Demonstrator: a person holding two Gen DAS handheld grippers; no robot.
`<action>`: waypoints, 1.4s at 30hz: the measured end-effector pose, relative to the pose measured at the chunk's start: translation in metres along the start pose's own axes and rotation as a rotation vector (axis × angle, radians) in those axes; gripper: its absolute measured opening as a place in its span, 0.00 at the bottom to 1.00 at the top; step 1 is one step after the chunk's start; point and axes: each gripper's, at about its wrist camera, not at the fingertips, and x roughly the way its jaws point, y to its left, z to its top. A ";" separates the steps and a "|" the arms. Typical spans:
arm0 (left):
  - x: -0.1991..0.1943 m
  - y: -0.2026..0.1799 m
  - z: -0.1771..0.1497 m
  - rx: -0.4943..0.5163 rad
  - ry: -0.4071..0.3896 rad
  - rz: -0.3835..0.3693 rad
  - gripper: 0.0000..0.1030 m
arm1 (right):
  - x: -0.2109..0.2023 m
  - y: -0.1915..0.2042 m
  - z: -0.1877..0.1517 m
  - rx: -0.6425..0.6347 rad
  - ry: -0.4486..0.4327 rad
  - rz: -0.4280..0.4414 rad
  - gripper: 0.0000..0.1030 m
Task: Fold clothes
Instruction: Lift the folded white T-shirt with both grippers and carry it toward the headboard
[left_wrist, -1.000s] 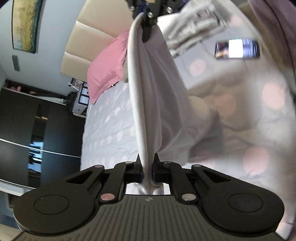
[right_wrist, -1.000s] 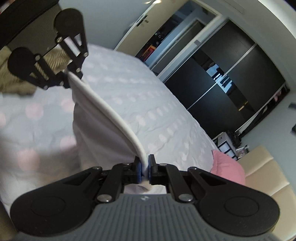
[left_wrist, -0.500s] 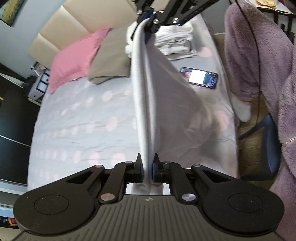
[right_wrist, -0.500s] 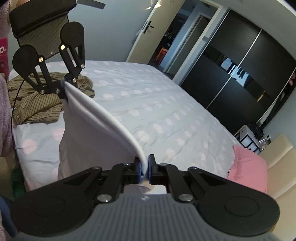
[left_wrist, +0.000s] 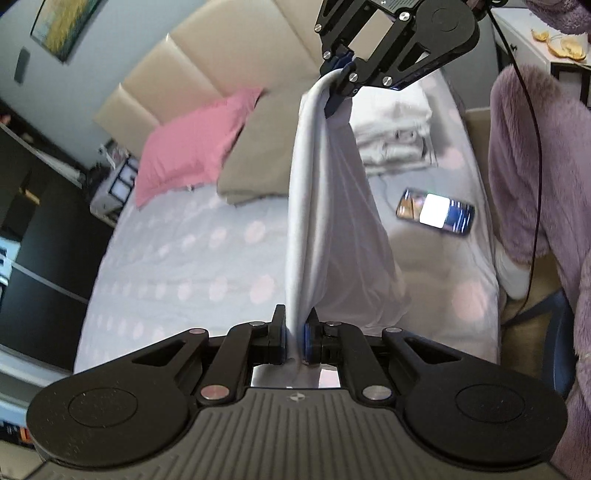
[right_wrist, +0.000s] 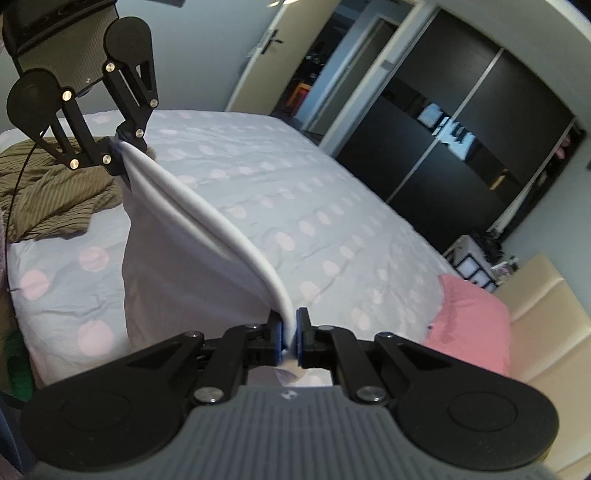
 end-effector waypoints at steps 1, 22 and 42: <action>-0.002 -0.001 0.008 0.008 -0.019 -0.006 0.06 | -0.006 -0.005 -0.001 0.005 0.000 -0.018 0.07; 0.006 -0.063 0.237 0.211 -0.390 -0.246 0.06 | -0.215 -0.115 -0.086 0.138 0.184 -0.454 0.08; 0.275 0.037 0.316 -0.039 -0.061 -0.211 0.06 | -0.003 -0.279 -0.192 0.279 0.297 -0.345 0.08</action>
